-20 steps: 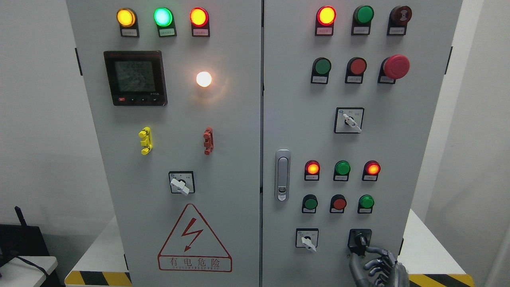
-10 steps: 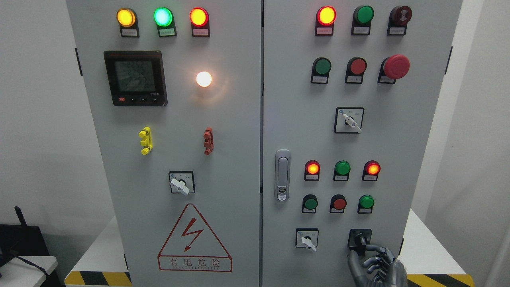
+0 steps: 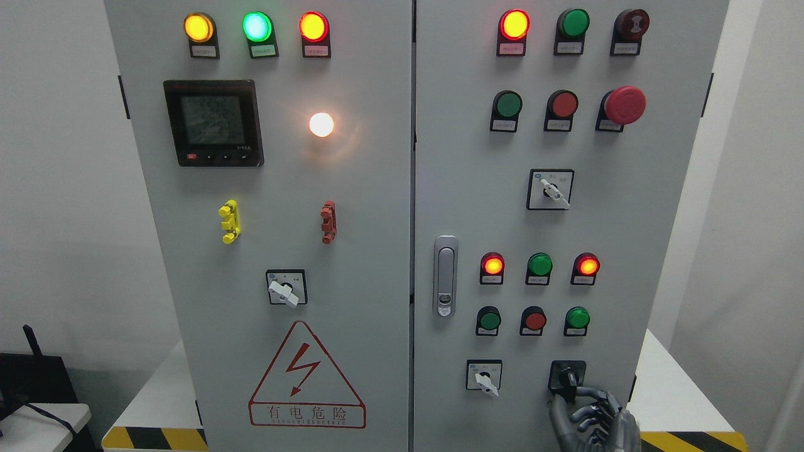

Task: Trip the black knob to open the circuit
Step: 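Close the right hand's fingers around the black rotary knob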

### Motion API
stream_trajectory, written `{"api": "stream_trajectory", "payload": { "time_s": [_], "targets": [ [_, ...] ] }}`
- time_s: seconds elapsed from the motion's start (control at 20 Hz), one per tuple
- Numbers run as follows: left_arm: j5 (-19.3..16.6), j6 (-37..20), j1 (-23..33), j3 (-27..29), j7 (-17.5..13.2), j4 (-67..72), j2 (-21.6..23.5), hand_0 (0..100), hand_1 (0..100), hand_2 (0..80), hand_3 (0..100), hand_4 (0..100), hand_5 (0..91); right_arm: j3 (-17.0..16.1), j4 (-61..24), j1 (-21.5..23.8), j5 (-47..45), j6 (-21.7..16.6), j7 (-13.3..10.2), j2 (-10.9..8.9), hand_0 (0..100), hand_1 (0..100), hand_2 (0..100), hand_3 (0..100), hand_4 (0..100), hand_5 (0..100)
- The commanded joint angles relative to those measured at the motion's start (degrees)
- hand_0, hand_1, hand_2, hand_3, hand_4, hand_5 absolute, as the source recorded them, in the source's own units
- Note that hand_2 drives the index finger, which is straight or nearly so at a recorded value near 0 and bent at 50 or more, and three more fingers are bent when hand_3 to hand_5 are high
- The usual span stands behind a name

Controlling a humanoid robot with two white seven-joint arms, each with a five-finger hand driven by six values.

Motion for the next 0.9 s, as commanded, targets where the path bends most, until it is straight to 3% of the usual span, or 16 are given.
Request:
{"api": "stream_trajectory", "payload": {
  "time_s": [0.0, 0.85],
  "targets": [
    [-1.9, 0.0, -0.4, 0.0, 0.0, 0.0, 0.0, 12, 39, 0.0, 0, 0, 0.0, 1.0, 0.2, -0.2, 0.0, 0.0, 0.0, 0.04, 35, 78, 47, 81, 87, 98],
    [-1.8, 0.0, -0.4, 0.0, 0.0, 0.0, 0.0, 12, 39, 0.0, 0, 0, 0.0, 0.5, 0.1, -0.3, -0.1, -0.1, 0.0, 0.13, 44, 75, 50, 83, 87, 98]
  ]
}}
